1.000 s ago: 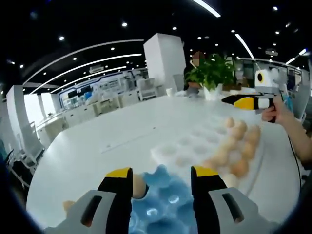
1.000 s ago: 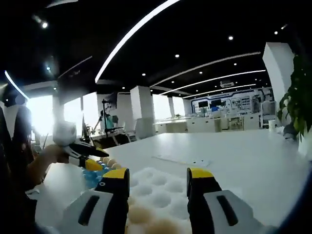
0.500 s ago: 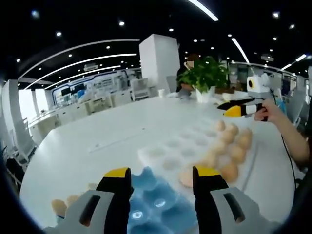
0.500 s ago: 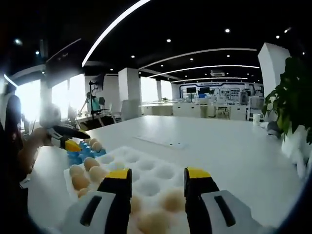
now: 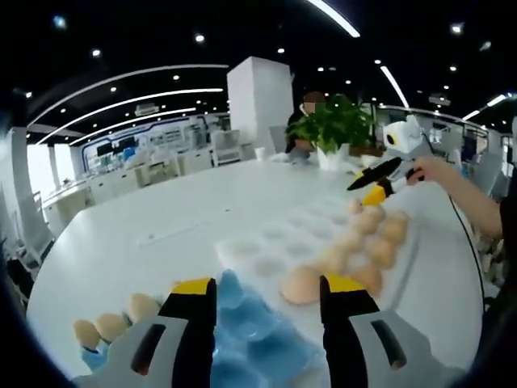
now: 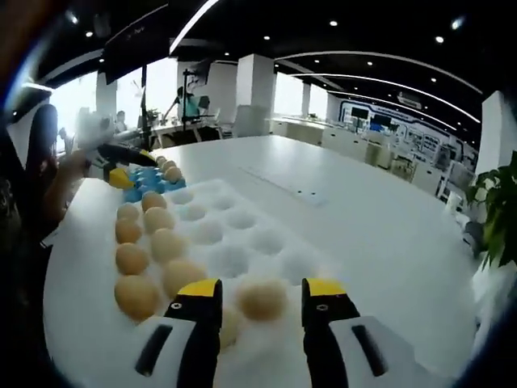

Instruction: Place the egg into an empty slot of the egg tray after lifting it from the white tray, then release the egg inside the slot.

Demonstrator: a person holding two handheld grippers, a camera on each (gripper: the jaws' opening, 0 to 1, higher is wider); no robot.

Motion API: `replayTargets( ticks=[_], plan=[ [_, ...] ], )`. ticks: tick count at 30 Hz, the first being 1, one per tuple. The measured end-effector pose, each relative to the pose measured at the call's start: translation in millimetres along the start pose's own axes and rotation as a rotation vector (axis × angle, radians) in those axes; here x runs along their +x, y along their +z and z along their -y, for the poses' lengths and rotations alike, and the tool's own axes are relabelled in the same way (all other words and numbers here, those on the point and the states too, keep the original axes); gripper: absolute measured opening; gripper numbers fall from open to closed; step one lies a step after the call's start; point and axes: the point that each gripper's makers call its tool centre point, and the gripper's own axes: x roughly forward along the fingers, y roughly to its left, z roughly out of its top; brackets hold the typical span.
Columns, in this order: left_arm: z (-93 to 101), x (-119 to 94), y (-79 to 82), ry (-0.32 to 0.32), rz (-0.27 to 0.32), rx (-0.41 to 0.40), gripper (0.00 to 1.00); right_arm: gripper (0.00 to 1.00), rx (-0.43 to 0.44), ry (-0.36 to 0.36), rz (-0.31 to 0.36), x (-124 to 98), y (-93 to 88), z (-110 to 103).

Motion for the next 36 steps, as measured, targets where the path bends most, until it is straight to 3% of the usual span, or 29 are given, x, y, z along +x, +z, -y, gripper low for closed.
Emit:
replayTargets(
  ticks=[4, 6, 9, 11, 13, 16, 22, 26, 29, 36],
  plan=[
    [7.6, -1, -1.8, -0.015, -0.003, 0.004, 0.53, 0.38, -0.03, 0.064, -0.069, 12, 4.7, 5],
    [10.9, -2, -1.7, -0.021, -0.001, 0.005, 0.53, 0.37, -0.056, 0.076, -0.106, 7, -2.7, -1],
    [17.8, -5, -1.6, -0.032, 0.004, -0.002, 0.53, 0.37, -0.075, 0.091, -0.142, 17, -2.0, 5],
    [20.2, -5, -1.5, -0.041, 0.005, -0.004, 0.53, 0.36, -0.088, 0.119, -0.202, 17, -9.1, 1],
    [23.9, -6, -2.0, -0.044, 0.006, -0.003, 0.53, 0.32, -0.096, 0.119, -0.207, 17, -7.7, -9],
    [26.7, -5, -1.9, -0.053, 0.008, -0.001, 0.53, 0.29, -0.096, 0.115, -0.276, 18, -12.6, -15],
    [29.1, -4, -0.8, -0.064, 0.011, 0.003, 0.53, 0.27, -0.022, 0.09, -0.419, 29, -17.0, -8],
    [27.8, -5, -1.2, -0.062, 0.011, 0.001, 0.53, 0.27, -0.054, 0.073, -0.485, 31, -19.1, -3],
    [27.7, -5, -1.4, -0.062, 0.013, -0.001, 0.53, 0.27, -0.043, 0.073, -0.524, 31, -20.5, -1],
    [32.9, -3, -2.6, -0.079, 0.016, -0.005, 0.53, 0.27, -0.045, 0.073, -0.536, 30, -21.6, 3]
  ],
)
